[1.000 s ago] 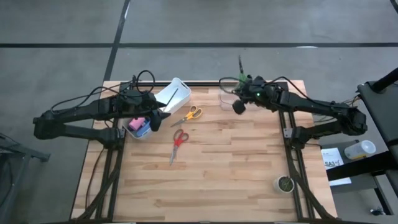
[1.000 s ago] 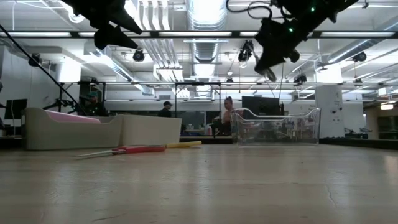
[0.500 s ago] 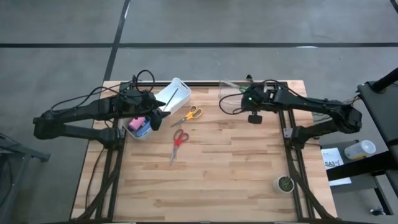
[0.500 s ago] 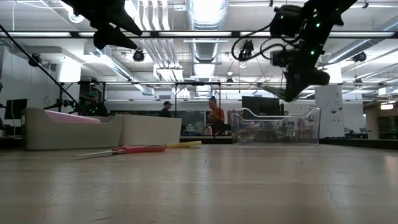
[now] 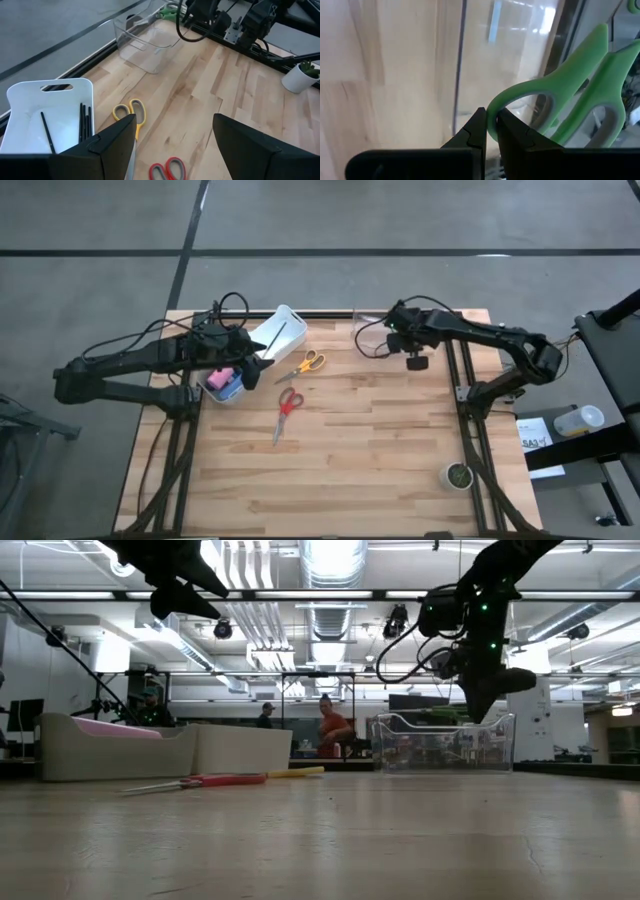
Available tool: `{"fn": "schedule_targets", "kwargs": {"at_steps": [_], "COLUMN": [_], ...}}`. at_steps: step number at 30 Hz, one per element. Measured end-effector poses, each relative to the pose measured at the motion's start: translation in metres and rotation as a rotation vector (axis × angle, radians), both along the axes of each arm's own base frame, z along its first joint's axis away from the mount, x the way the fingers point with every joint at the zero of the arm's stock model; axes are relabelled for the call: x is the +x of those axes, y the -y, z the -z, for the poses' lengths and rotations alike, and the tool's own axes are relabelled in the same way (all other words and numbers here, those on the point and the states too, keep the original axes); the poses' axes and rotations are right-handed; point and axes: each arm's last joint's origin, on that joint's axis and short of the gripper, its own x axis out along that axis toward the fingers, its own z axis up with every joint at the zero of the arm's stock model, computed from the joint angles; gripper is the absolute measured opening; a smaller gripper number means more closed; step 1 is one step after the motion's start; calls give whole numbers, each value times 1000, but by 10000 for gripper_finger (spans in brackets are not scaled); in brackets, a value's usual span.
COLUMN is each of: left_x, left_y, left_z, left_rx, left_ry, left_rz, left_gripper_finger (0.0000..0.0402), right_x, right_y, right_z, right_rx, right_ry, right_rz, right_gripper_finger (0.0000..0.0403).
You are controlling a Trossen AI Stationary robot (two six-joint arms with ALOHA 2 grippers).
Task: Pick & Place Paint Supplies
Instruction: Put the green scissors into the transparent bin
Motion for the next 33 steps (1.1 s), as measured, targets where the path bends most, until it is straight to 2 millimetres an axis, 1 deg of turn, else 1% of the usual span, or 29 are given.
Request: {"fn": "schedule_targets", "kwargs": {"at_steps": [2,5,10,13,15,19,22,29,31,33], "left_x": [0,0,0,0,0,0,0,0,0,0], "left_y": [0,0,0,0,0,0,0,0,0,0], "left_z": [0,0,0,0,0,0,0,0,0,0], "left_rx": [0,0,0,0,0,0,0,0,0,0], "left_ry": [0,0,0,0,0,0,0,0,0,0], "left_rz": [0,0,0,0,0,0,1,0,0,0], "left_gripper_finger": [271,271,271,271,271,271,271,271,271,271], "right_x": [-2,-6,-15,-16,-14,-9,-4,5,6,7], "right_y": [5,13,23,28,29,34,38,47,48,49], "right_z": [-1,-3,-1,4,9,27,35,43,44,44], "right_rx": [1,25,84,101,116,165,186,200,204,204], "right_ry": [-25,-13,19,14,-2,-52,-71,-75,-82,-84], "right_rz": [-39,-60,-54,-36,-35,-31,-14,35,27,17], "right_gripper_finger": [24,24,24,24,24,24,24,26,37,55]}}
